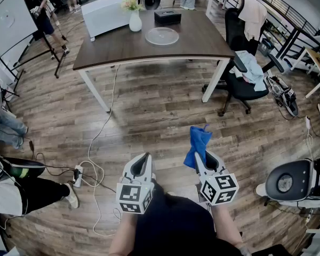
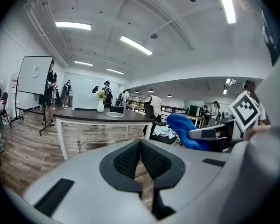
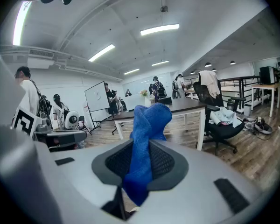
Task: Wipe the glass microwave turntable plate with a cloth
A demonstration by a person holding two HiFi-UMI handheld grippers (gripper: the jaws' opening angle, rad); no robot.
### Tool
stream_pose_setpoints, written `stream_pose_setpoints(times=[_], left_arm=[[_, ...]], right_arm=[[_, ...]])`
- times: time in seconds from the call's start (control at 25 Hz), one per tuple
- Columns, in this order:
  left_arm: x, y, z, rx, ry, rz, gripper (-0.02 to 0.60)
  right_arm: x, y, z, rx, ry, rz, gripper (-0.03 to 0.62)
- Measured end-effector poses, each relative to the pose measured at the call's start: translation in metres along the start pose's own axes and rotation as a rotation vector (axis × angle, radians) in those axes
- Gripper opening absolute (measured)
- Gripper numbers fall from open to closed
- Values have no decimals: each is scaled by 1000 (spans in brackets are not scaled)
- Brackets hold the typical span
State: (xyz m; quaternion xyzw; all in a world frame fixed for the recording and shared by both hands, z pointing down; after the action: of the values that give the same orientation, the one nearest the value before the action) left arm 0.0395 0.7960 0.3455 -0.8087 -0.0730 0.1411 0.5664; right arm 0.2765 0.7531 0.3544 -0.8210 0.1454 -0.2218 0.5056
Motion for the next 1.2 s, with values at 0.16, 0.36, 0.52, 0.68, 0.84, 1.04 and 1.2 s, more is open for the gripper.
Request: stream_pose_setpoints(times=[0.16,0.36,0.52,0.68,0.84,1.04,1.2], left_arm=[[17,-2,13,1,-5,-2,5],[37,-5,19,-8,-7,-14,5],[45,-5,20,-6,-8,-12,5],[47,-1,14,2,-3,-12,5],[49,5,6,9,-10,-15,6],[38,10,-9,7,-6,-11,5],[29,16,-25,12,-3,-10,5]], right_arm=[[0,-7,20,7,0,-3,74],[5,-10,37,31,8,-24,81],[7,-10,43,35,9,-23,81],[10,-4,44,52,14,-19,81],[16,0,42,60,3,-29,83],[21,6,26,49,0,-36,83],[27,12,8,38,1,-40,84]])
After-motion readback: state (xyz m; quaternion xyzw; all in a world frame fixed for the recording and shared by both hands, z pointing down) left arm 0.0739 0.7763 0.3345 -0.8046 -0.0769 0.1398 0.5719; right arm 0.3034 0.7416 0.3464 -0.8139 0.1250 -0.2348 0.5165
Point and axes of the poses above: the fingertips, and each gripper's own axes: z backward along the fingers, x to its right, y out of its top, the point moved 8 cm from there along z, backward along the fingers
